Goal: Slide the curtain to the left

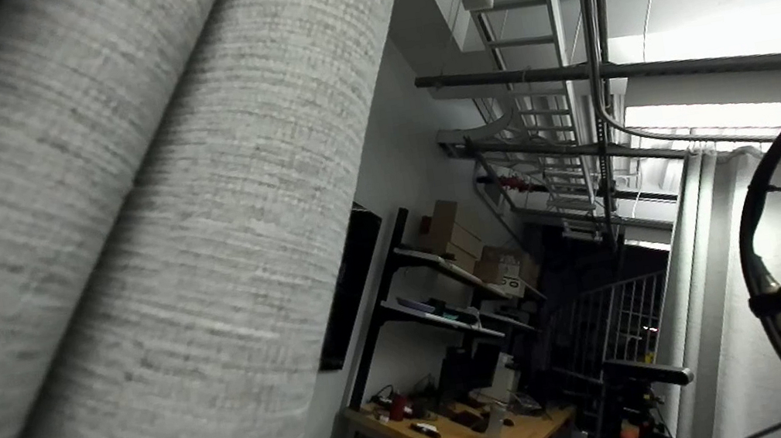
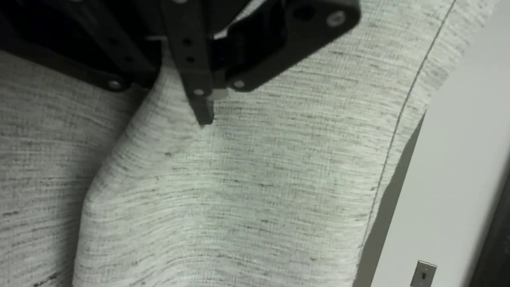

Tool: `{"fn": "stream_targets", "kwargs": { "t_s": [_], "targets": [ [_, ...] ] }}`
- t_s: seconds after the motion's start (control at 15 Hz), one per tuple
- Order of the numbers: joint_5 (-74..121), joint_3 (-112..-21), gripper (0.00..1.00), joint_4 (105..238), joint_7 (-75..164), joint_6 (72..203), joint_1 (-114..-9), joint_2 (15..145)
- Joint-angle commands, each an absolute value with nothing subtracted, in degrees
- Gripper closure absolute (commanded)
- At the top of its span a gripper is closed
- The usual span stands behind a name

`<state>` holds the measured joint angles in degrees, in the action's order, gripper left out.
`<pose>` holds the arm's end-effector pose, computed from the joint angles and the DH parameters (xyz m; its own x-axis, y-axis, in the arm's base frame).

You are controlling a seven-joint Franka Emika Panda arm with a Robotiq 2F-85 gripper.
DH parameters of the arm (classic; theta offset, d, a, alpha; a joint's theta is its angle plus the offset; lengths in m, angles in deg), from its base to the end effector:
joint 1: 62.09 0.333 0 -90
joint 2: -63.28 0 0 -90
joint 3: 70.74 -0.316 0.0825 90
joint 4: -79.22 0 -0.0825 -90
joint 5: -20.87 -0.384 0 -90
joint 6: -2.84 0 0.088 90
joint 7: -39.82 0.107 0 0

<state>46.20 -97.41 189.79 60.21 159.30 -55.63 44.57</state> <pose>0.3943 0.3338 0.7356 0.2723 0.3835 0.8825 0.3936 -0.8813 0.2615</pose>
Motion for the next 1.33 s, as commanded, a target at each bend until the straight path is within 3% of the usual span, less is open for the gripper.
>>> {"fn": "stream_targets", "kwargs": {
  "t_s": [0.0, 1.27],
  "targets": [
    [43.5, -100.0, 1.0, 194.8, 59.2, 160.5, -52.3, 46.4],
    [45.0, -102.7, 1.0, 196.9, 59.7, 167.2, -51.7, 47.7]
  ]
}}
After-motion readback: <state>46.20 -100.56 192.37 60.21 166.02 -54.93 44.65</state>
